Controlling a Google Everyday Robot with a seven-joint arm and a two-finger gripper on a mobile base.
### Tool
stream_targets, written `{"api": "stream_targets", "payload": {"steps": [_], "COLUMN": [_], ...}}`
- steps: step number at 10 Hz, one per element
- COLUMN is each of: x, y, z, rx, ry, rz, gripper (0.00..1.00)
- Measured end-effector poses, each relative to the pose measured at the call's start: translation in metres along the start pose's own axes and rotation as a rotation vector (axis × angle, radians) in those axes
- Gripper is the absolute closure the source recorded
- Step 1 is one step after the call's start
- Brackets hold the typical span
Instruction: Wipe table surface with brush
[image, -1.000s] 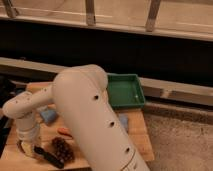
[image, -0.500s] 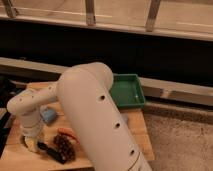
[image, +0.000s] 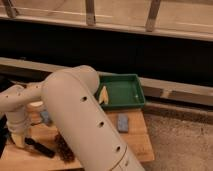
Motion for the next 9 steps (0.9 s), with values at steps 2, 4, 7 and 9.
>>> {"api": "stream_targets", "payload": {"steps": [2, 4, 7, 9], "x": [0.003, 0.027, 0.052, 0.042], "y": [0.020, 0.027, 0.018, 0.007], "z": [0.007, 0.010, 0.004, -0.003], "rx": [-0.043, -0.067, -0.056, -0.032], "ry": [-0.001, 0.014, 0.009, 0.008], "rz": [-0.020, -0.009, 0.005, -0.010], "gripper": [1.00, 1.00, 1.00, 1.00]}}
